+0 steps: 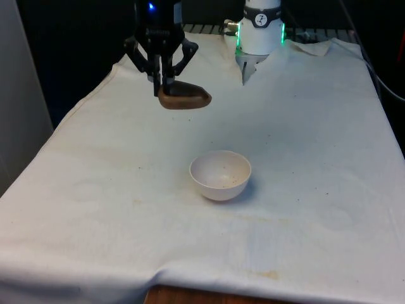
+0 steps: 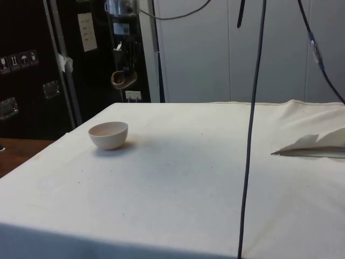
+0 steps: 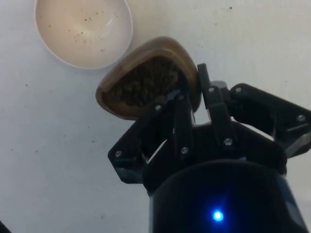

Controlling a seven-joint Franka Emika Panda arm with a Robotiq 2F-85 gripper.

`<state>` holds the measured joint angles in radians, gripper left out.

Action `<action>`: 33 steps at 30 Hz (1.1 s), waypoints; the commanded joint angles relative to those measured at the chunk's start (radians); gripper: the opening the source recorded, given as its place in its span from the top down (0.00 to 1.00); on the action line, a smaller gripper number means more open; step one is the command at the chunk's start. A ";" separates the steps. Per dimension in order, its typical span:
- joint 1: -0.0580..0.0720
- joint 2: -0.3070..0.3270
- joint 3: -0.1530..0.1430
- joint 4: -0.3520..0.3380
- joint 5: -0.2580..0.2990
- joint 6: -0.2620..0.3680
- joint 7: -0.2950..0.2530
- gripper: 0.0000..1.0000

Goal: Pour the coffee beans from the cup into the bowl.

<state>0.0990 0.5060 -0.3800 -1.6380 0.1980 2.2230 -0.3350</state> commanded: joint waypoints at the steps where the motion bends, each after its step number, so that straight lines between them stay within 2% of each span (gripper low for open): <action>1: 0.010 -0.004 -0.005 -0.006 -0.019 0.010 0.020 1.00; 5: 0.010 -0.002 0.006 -0.006 -0.051 0.016 0.048 1.00; 6: 0.000 -0.001 0.015 0.000 -0.042 0.004 0.037 1.00; 7: 0.009 -0.001 0.009 -0.005 -0.060 0.017 0.055 1.00; 13: 0.009 0.007 0.026 -0.003 -0.129 0.033 0.111 1.00; 14: 0.000 0.007 0.037 -0.001 -0.131 0.024 0.111 1.00; 15: 0.009 0.009 0.030 -0.002 -0.147 0.037 0.127 1.00; 21: 0.009 0.014 0.046 0.000 -0.207 0.055 0.178 1.00; 22: 0.000 0.010 0.056 -0.001 -0.204 0.045 0.172 1.00; 23: 0.009 0.016 0.052 0.000 -0.230 0.063 0.198 1.00; 30: 0.009 0.025 0.074 0.000 -0.320 0.091 0.276 1.00; 31: 0.000 0.021 0.082 -0.001 -0.307 0.080 0.263 1.00; 32: 0.009 0.026 0.076 0.000 -0.331 0.093 0.285 1.00; 33: 0.009 0.026 0.080 0.000 -0.342 0.095 0.295 1.00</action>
<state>0.0990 0.5280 -0.2920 -1.6390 -0.1330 2.3070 -0.0520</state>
